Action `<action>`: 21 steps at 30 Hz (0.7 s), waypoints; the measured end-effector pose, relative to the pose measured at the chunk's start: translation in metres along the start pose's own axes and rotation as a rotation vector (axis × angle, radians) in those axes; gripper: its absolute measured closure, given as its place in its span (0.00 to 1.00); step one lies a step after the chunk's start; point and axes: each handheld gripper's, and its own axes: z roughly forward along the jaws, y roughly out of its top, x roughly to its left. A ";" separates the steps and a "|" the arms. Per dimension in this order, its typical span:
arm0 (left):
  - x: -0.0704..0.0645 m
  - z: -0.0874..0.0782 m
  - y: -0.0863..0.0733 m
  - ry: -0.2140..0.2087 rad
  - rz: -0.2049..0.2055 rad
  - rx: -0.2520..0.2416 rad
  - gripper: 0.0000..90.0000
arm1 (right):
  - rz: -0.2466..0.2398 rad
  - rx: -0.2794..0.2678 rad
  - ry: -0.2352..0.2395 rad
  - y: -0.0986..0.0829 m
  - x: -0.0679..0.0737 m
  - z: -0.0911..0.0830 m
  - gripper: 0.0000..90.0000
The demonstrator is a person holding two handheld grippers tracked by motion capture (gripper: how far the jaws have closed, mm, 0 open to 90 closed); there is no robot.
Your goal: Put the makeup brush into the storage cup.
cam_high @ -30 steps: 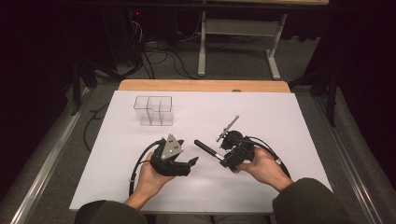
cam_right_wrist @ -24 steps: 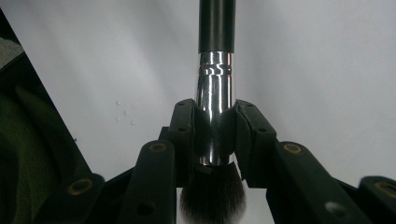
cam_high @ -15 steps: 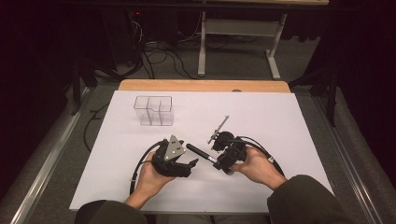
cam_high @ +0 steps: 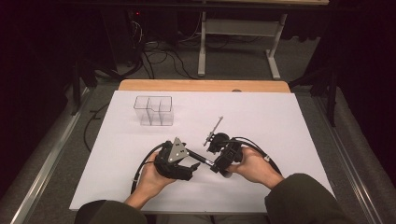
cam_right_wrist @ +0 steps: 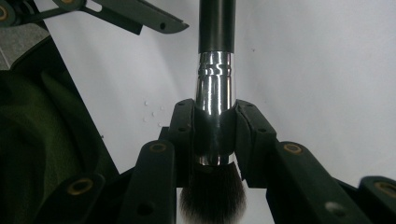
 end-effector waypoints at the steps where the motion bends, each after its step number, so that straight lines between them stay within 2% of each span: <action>1: -0.001 0.000 0.000 0.002 0.006 0.005 0.22 | 0.004 0.001 0.007 0.000 0.000 0.001 0.80; 9: -0.004 0.002 0.001 -0.012 0.026 0.007 0.22 | 0.006 0.010 0.028 0.004 0.000 0.004 0.80; 21: -0.007 0.003 0.000 -0.003 0.046 0.027 0.24 | 0.008 0.011 0.044 0.005 0.000 0.003 0.80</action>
